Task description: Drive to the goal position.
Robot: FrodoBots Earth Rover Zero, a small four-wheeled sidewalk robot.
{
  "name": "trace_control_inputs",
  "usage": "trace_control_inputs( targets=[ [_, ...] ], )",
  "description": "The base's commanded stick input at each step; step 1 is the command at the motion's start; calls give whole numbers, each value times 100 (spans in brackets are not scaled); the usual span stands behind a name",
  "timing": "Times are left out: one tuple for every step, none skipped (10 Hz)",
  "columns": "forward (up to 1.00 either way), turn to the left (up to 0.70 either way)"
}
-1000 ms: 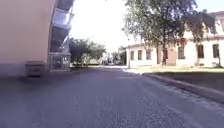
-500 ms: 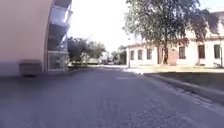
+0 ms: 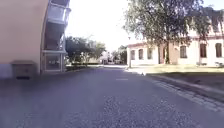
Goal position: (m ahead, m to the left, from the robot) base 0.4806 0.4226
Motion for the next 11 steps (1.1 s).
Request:
trace_control_inputs(
  targets=[
    [70,0],
    [70,0],
    [70,0],
    [70,0],
    [70,0],
    [70,0],
    [70,0],
    [70,0],
    [70,0],
    [70,0],
    [70,0]
  ],
)
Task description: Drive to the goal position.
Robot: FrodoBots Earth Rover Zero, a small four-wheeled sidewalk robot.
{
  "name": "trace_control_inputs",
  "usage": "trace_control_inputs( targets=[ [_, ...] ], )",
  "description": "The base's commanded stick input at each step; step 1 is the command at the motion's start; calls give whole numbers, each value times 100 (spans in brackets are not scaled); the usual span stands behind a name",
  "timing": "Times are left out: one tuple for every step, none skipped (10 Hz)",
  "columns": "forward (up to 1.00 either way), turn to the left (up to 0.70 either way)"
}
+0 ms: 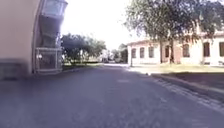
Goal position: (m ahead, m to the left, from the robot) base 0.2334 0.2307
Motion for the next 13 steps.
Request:
trace_control_inputs(
  targets=[
    [70,0],
    [70,0],
    [70,0],
    [70,0],
    [70,0],
    [70,0],
    [70,0],
    [70,0],
    [70,0],
    [70,0],
    [70,0],
    [70,0],
    [70,0]
  ],
)
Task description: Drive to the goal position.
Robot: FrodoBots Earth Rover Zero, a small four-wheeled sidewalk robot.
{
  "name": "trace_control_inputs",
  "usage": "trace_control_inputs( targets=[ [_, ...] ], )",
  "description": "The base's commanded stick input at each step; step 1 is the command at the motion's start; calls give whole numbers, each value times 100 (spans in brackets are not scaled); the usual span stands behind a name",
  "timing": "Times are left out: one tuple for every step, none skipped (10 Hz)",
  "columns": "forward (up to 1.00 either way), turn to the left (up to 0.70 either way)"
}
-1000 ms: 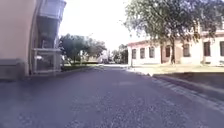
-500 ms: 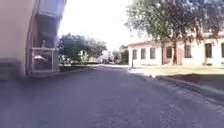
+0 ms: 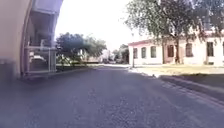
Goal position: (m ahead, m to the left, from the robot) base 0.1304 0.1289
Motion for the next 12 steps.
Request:
trace_control_inputs(
  targets=[
    [70,0],
    [70,0],
    [70,0],
    [70,0],
    [70,0],
    [70,0],
    [70,0],
    [70,0],
    [70,0],
    [70,0],
    [70,0],
    [70,0]
  ],
)
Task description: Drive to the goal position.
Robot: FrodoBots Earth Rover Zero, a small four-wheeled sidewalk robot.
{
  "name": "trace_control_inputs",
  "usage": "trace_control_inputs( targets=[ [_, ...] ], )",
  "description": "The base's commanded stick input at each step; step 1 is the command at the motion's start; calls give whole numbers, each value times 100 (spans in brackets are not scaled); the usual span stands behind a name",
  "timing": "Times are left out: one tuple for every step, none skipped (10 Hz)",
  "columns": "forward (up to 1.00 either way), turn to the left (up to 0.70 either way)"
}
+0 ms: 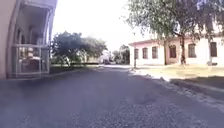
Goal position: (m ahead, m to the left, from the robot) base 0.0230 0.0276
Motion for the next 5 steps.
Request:
trace_control_inputs(
  targets=[
    [70,0],
    [70,0],
    [70,0],
    [70,0],
    [70,0]
  ],
)
